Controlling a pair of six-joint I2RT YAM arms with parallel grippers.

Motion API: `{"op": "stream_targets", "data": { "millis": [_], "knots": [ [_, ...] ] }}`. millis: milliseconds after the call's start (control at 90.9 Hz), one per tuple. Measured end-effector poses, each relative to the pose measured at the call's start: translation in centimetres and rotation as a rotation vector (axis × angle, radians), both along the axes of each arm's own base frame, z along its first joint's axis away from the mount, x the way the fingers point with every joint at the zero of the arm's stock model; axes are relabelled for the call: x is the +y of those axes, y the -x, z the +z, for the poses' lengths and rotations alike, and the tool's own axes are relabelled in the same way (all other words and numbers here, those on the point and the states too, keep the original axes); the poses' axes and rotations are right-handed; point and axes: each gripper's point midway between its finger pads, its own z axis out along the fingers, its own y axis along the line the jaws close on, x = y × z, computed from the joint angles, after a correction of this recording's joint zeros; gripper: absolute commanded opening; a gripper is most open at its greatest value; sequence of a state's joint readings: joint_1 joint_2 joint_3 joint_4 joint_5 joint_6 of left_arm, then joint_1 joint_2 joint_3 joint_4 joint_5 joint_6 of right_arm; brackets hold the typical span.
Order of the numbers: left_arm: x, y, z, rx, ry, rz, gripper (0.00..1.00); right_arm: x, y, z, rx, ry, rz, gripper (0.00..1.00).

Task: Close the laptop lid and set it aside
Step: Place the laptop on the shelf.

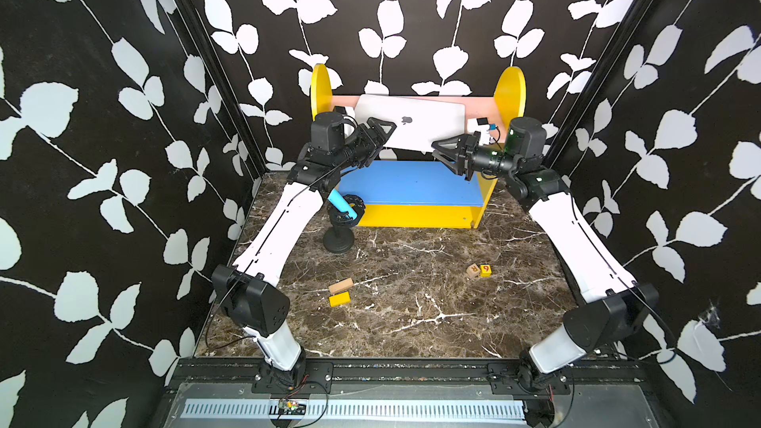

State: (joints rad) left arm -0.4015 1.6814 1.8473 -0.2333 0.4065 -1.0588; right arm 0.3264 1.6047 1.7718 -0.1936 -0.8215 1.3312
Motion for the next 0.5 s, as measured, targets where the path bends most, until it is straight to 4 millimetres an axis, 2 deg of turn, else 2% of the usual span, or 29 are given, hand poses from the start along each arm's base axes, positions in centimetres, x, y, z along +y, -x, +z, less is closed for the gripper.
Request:
{"op": "stream_targets", "data": {
  "millis": [220, 495],
  "knots": [
    [-0.1, 0.1, 0.0, -0.001, 0.000, -0.003, 0.82, -0.2, -1.5, 0.1, -0.008, 0.010, -0.016, 0.31],
    [-0.1, 0.1, 0.0, -0.002, 0.000, -0.004, 0.82, -1.8, -3.9, 0.8, -0.037, 0.022, -0.071, 0.31]
  ]
}}
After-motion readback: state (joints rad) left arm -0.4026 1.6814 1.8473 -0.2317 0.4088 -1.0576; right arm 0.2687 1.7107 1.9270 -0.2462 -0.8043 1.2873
